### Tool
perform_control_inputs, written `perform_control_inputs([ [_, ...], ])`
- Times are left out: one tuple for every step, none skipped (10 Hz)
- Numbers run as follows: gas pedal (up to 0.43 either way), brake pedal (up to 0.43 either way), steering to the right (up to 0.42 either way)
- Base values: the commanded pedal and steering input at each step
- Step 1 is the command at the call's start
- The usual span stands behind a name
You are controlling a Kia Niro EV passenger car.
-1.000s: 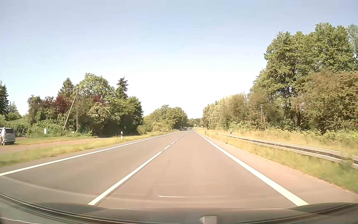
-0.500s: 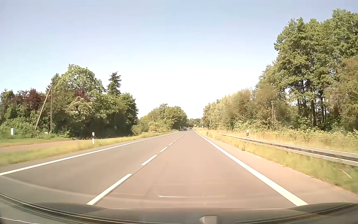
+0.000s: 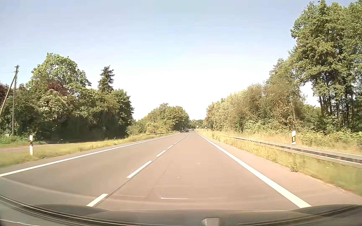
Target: Follow the waypoints while adhering to traffic rules and regulations
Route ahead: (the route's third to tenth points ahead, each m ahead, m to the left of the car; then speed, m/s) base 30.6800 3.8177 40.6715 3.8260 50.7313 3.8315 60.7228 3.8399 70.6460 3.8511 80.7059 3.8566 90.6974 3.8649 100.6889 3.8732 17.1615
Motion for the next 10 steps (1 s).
perform_control_inputs([
  [0.331, 0.030, -0.002],
  [0.331, 0.030, -0.001],
  [0.331, 0.030, -0.002],
  [0.331, 0.030, -0.001],
  [0.331, 0.030, -0.002],
  [0.331, 0.030, -0.002],
  [0.331, 0.030, -0.001],
  [0.331, 0.030, -0.002],
  [0.331, 0.030, -0.002],
  [0.331, 0.030, -0.001],
])
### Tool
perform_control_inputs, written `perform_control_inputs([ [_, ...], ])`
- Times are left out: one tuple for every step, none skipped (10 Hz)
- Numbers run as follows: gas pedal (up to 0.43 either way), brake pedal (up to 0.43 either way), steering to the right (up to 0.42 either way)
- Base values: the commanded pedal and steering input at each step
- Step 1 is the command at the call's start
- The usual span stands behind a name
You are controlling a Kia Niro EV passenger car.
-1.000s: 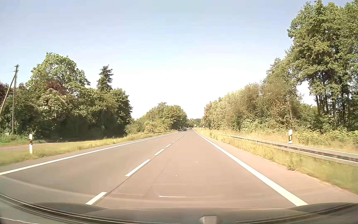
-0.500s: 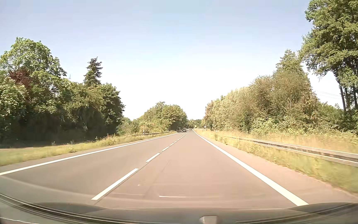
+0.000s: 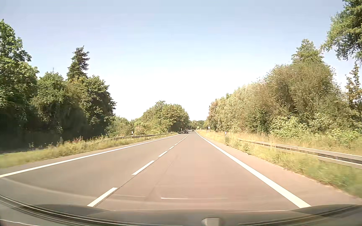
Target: Follow the waypoints while adhering to traffic rules and regulations
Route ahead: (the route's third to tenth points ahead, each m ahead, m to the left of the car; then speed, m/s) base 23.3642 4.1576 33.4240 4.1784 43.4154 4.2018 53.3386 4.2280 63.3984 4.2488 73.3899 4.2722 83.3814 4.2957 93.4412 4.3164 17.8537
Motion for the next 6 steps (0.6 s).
perform_control_inputs([
  [0.331, 0.030, -0.001],
  [0.331, 0.030, -0.001],
  [0.331, 0.030, -0.001],
  [0.331, 0.030, -0.001],
  [0.331, 0.030, -0.001],
  [0.331, 0.030, -0.002],
])
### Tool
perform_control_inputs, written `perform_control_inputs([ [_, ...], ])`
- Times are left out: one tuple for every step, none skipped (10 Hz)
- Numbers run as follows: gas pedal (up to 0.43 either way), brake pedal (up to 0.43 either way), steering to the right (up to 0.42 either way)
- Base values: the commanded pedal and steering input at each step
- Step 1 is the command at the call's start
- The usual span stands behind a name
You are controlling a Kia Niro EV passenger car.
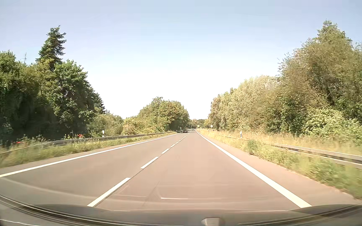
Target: Follow the waypoints while adhering to traffic rules and regulations
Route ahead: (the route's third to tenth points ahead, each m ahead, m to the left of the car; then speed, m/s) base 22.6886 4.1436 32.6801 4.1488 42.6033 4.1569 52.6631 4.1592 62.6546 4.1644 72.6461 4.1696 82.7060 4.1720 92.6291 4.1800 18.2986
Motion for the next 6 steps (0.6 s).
perform_control_inputs([
  [0.331, 0.030, -0.002],
  [0.331, 0.030, -0.001],
  [0.331, 0.030, -0.001],
  [0.331, 0.030, -0.001],
  [0.331, 0.030, -0.002],
  [0.331, 0.030, -0.001],
])
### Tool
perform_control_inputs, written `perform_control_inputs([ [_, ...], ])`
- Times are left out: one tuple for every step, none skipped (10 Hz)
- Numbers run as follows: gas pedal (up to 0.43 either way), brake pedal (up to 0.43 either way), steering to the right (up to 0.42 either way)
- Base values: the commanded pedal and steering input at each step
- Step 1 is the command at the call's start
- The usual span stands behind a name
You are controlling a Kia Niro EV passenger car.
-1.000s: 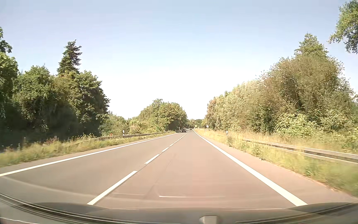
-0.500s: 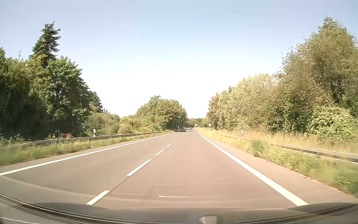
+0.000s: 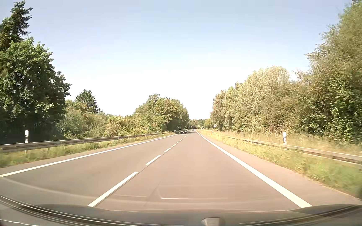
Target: Follow the waypoints while adhering to traffic rules and regulations
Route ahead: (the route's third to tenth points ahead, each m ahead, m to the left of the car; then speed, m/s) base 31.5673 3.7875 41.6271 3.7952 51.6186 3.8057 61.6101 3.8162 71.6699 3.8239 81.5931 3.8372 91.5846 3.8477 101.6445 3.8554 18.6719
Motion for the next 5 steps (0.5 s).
perform_control_inputs([
  [0.331, 0.030, -0.002],
  [0.331, 0.030, -0.001],
  [0.331, 0.030, -0.001],
  [0.331, 0.030, -0.001],
  [0.331, 0.030, -0.002],
])
